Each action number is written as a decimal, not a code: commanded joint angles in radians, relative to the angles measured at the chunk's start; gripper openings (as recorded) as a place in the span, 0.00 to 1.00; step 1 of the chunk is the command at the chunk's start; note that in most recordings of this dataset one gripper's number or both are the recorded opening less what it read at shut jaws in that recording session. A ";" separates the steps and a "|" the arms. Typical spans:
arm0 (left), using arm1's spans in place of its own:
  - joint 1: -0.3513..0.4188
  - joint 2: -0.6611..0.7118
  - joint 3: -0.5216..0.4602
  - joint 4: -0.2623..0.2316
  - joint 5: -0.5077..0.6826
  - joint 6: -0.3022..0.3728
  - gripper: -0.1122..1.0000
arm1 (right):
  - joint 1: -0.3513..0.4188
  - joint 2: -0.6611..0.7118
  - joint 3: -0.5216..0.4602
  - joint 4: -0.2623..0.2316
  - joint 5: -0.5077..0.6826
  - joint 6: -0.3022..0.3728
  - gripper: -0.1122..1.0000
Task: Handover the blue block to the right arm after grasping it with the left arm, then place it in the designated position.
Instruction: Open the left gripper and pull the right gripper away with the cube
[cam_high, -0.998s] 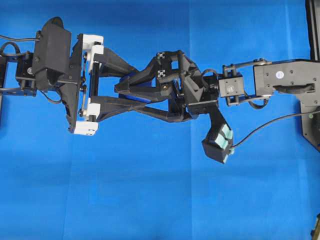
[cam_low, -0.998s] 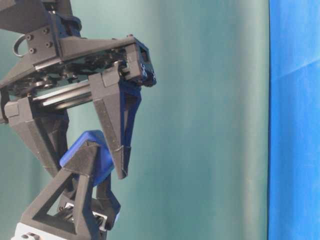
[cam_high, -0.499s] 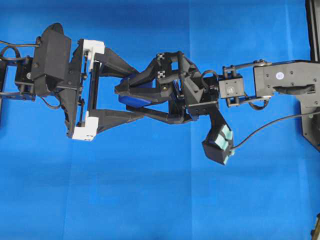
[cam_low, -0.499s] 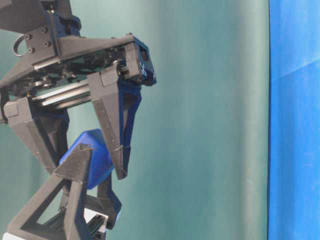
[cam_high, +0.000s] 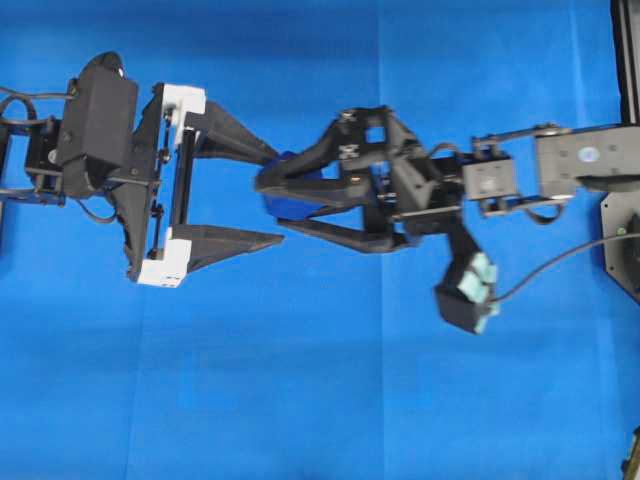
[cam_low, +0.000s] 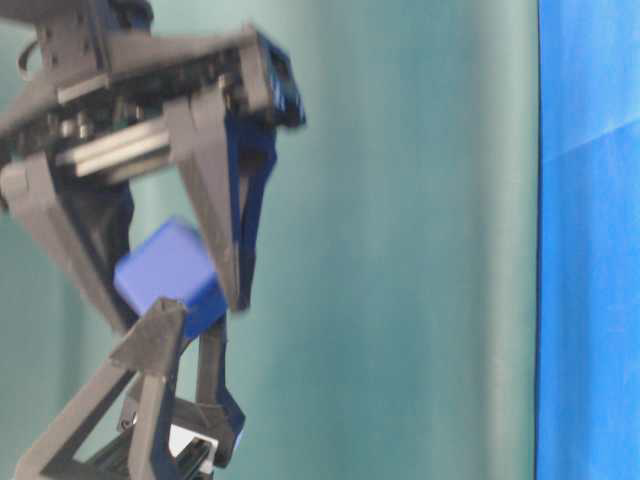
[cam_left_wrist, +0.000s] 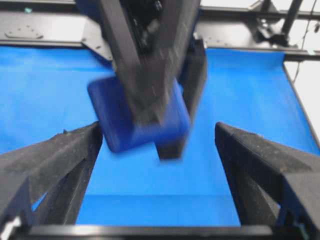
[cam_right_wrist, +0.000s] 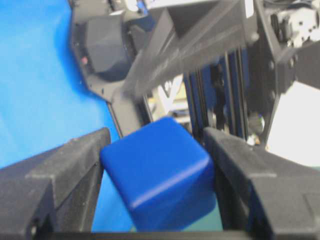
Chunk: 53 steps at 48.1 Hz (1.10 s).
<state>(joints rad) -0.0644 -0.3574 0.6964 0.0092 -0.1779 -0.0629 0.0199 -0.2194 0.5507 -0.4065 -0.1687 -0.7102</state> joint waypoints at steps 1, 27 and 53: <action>-0.008 -0.029 -0.005 0.002 -0.005 0.000 0.94 | 0.006 -0.080 0.026 0.006 0.009 0.002 0.52; -0.015 -0.072 0.034 0.002 -0.006 0.000 0.94 | 0.057 -0.359 0.195 0.006 0.146 0.002 0.52; -0.017 -0.075 0.035 0.002 -0.006 0.000 0.94 | 0.057 -0.359 0.190 0.109 0.164 0.072 0.52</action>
<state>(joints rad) -0.0782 -0.4157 0.7440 0.0077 -0.1779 -0.0629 0.0752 -0.5737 0.7593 -0.3359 0.0046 -0.6642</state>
